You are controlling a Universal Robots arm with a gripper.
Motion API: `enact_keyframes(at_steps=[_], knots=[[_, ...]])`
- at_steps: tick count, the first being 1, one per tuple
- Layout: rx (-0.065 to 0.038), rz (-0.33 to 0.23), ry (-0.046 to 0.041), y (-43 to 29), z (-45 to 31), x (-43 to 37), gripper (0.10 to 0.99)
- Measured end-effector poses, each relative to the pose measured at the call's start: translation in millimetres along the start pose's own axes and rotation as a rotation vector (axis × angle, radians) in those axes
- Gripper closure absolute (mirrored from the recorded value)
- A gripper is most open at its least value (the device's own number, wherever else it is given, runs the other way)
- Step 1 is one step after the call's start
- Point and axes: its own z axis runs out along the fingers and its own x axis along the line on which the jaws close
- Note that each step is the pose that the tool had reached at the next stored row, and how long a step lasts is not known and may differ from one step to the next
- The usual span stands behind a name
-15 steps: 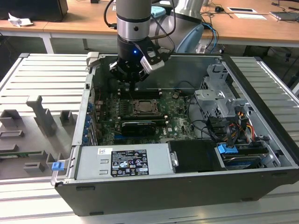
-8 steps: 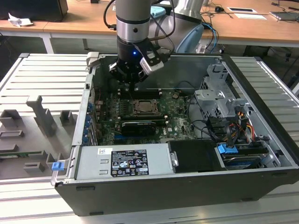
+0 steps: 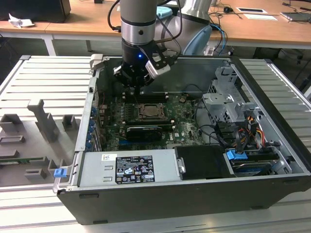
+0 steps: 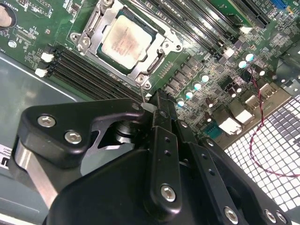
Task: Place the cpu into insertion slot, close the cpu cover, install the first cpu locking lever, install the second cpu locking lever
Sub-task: 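Install the first cpu locking lever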
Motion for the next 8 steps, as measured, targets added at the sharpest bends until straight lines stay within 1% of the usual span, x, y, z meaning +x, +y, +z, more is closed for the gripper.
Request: enact_keyframes(at_steps=[8], knots=[[0.0,0.0,-0.0002,0.3,0.6,2.8,0.98]])
